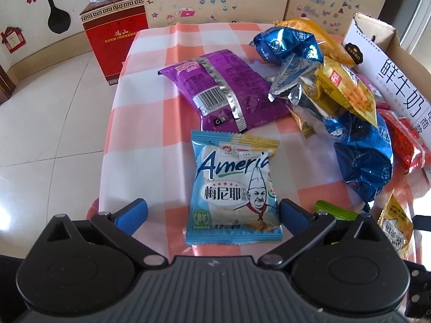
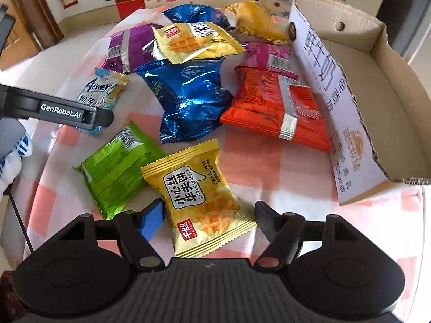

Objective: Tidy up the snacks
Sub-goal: 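Close left tool on Ameria packet while right tool closes on yellow waffle packet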

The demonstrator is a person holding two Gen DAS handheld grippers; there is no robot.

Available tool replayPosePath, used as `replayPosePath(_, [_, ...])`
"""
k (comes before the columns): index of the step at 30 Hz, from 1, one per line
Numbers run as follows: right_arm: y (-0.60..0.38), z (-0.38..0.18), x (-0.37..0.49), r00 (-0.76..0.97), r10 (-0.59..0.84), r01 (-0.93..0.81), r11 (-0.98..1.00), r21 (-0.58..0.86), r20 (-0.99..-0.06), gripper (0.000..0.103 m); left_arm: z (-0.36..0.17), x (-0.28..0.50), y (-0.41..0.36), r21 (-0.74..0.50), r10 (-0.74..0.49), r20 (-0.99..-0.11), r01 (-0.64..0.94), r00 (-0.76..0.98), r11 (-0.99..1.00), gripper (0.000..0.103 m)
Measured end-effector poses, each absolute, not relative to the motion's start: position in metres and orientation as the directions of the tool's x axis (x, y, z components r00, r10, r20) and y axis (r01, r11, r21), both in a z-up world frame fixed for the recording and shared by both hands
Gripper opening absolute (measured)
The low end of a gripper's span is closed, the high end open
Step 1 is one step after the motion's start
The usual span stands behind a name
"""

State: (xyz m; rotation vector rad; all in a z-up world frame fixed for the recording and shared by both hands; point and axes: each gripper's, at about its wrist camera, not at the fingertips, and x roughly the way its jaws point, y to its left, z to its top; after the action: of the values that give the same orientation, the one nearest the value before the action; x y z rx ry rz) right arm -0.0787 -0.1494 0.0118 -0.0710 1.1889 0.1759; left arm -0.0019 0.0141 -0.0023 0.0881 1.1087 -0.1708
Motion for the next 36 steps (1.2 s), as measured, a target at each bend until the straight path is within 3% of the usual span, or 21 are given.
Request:
replayPosePath(4, [-0.138, 0.007, -0.079, 0.354, 0.075, -0.226, 0.974, -0.007, -0.932, 0.088, -0.002, -0.003, 0.014, -0.013, -0.095, -0.894, 0.187, 0.439, 0.982, 0.103])
replayPosePath(11, [-0.135, 0.002, -0.070, 0.359, 0.067, -0.220, 0.975, -0.015, -0.931, 0.088, -0.001, -0.004, 0.013, -0.009, -0.097, -0.891, 0.196, 0.443, 0.981, 0.103])
replayPosePath(19, [-0.140, 0.009, -0.074, 0.373, 0.067, -0.212, 0.977, -0.014, -0.925, 0.077, 0.002, -0.009, 0.004, 0.028, -0.093, -0.882, 0.249, 0.463, 0.968, 0.103])
replayPosePath(22, [-0.140, 0.010, -0.074, 0.378, 0.070, -0.214, 0.977, -0.013, -0.923, 0.074, 0.003, -0.011, 0.001, 0.025, -0.110, -0.878, 0.273, 0.466, 0.962, 0.097])
replayPosePath(24, [-0.139, 0.010, -0.074, 0.383, 0.073, -0.220, 0.975, -0.014, -0.921, 0.071, 0.004, -0.012, 0.000, 0.008, -0.133, -0.875, 0.289, 0.465, 0.957, 0.087])
replayPosePath(28, [-0.140, 0.012, -0.075, 0.390, 0.076, -0.214, 0.977, -0.010, -0.918, 0.068, 0.008, -0.018, -0.004, 0.030, -0.140, -0.862, 0.324, 0.487, 0.946, 0.077])
replayPosePath(30, [-0.141, 0.013, -0.075, 0.395, 0.078, -0.205, 0.979, -0.005, -0.915, 0.067, 0.010, -0.019, -0.004, 0.028, -0.149, -0.857, 0.333, 0.494, 0.942, 0.064])
replayPosePath(36, [-0.145, 0.016, -0.074, 0.420, 0.084, -0.185, 0.983, 0.005, -0.904, 0.066, 0.011, -0.020, -0.004, 0.019, -0.163, -0.851, 0.338, 0.500, 0.941, 0.062])
